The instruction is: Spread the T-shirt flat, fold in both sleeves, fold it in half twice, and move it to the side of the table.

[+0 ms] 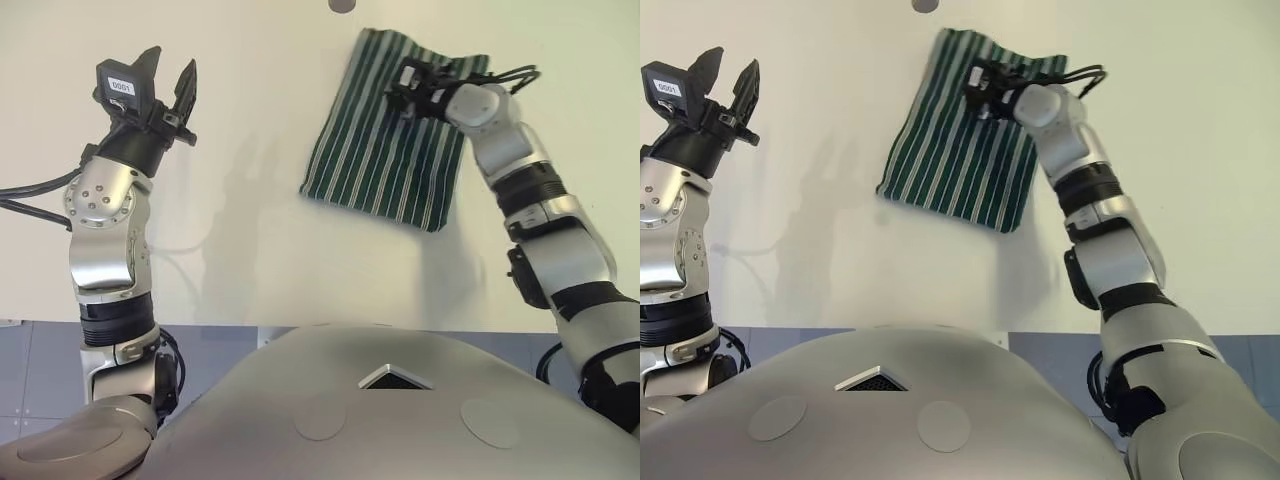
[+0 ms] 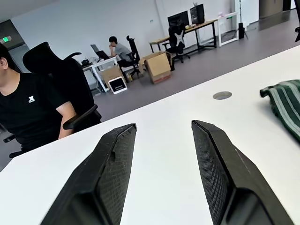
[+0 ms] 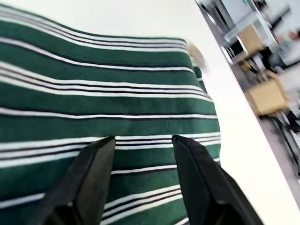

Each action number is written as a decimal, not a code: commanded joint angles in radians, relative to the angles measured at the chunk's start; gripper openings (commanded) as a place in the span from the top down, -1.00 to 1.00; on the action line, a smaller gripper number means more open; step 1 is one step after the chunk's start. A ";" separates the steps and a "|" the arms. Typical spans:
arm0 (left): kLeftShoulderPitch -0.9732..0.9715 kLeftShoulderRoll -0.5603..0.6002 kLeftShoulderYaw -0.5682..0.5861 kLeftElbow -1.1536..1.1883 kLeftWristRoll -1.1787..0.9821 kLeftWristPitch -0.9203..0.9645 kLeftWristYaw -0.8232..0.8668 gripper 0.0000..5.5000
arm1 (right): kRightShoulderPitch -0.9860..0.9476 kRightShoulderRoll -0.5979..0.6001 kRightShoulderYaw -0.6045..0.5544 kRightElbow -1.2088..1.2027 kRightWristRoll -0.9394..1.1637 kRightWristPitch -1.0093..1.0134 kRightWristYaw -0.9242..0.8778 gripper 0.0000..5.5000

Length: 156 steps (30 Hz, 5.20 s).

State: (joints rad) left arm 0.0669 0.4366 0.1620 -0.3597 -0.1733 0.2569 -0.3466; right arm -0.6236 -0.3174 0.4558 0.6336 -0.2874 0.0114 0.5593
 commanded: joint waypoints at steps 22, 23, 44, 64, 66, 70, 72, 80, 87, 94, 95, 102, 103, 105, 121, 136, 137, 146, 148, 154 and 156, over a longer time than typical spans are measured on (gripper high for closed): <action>0.392 0.128 -0.124 -0.351 0.100 -0.085 -0.187 0.21 | 0.366 -0.328 0.093 -0.646 0.196 -0.202 0.597 0.18; 0.424 0.176 -0.135 -0.353 0.136 -0.123 -0.226 0.21 | 0.402 -0.320 0.124 -0.669 0.151 -0.191 0.577 0.18; 0.510 0.339 -0.444 -0.134 0.845 -0.749 -0.238 -0.31 | 0.328 -0.589 -0.194 -0.403 0.350 -0.550 0.840 0.18; 0.426 0.354 -0.562 0.139 0.819 -0.812 -0.177 0.74 | 0.416 -0.548 -0.024 -0.265 0.225 -1.166 0.675 0.29; 0.420 0.358 -0.562 0.146 0.806 -0.810 -0.183 0.80 | 0.417 -0.552 -0.021 -0.272 0.224 -1.160 0.645 0.44; 0.403 0.359 -0.566 0.161 0.775 -0.802 -0.191 0.91 | 0.422 -0.557 -0.001 -0.269 0.207 -1.173 0.600 0.75; 0.397 0.362 -0.567 0.168 0.755 -0.799 -0.195 0.93 | 0.422 -0.556 0.007 -0.276 0.209 -1.146 0.585 0.92; 0.494 0.466 -0.500 -0.128 0.388 -0.660 -0.348 0.96 | 0.539 -0.782 0.035 -0.601 0.607 -0.623 0.791 1.00; 0.235 0.457 -0.308 -0.143 -0.078 -0.355 -0.465 0.96 | 0.207 -0.678 -0.033 -0.578 0.845 0.071 0.892 1.00; -0.282 0.273 -0.317 0.455 -0.130 -0.291 -0.611 0.97 | -0.216 -0.375 -0.001 0.086 0.605 0.183 0.968 1.00; -0.325 0.244 -0.322 0.523 -0.121 -0.295 -0.622 0.97 | -0.242 -0.340 -0.004 0.157 0.574 0.169 0.957 1.00; -0.487 0.117 -0.362 0.879 -0.005 -0.351 -0.634 0.97 | -0.292 -0.156 -0.072 0.391 0.432 0.074 0.753 0.84; -0.498 0.107 -0.358 0.907 0.003 -0.342 -0.626 0.84 | -0.296 -0.139 -0.088 0.410 0.416 0.057 0.702 0.78; -0.519 0.092 -0.340 0.948 0.016 -0.297 -0.591 0.69 | -0.296 -0.119 -0.122 0.428 0.380 0.010 0.574 0.61; -0.507 0.082 -0.440 1.065 0.138 -0.071 -0.603 0.17 | -0.061 -0.067 -0.321 0.138 0.351 0.075 0.212 0.21; -0.106 0.161 0.099 0.937 -0.098 -0.148 0.115 0.17 | 0.123 -0.006 -0.393 -0.033 0.356 0.099 0.039 0.21; -0.104 0.184 0.099 0.860 -0.051 -0.197 0.149 0.17 | 0.122 -0.001 -0.423 -0.040 0.369 0.083 0.008 0.21; -0.098 0.091 0.062 0.356 -0.009 -0.211 0.168 0.17 | 0.185 0.028 -0.638 0.031 0.384 -0.131 -0.342 0.21; -0.089 0.037 0.022 0.313 -0.017 -0.181 0.156 0.17 | 0.182 0.036 -0.633 0.051 0.369 -0.173 -0.377 0.21; -0.092 -0.078 -0.038 0.234 -0.013 -0.109 0.178 0.17 | 0.151 0.058 -0.634 0.094 0.370 -0.223 -0.408 0.21; -0.082 -0.106 -0.042 0.220 -0.010 -0.094 0.189 0.17 | 0.143 0.072 -0.638 0.100 0.380 -0.225 -0.410 0.21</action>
State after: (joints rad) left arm -0.0238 0.3454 0.1221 -0.1237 -0.1879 0.1406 -0.1710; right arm -0.4471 -0.2583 -0.1757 0.7237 0.0793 -0.2090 0.1571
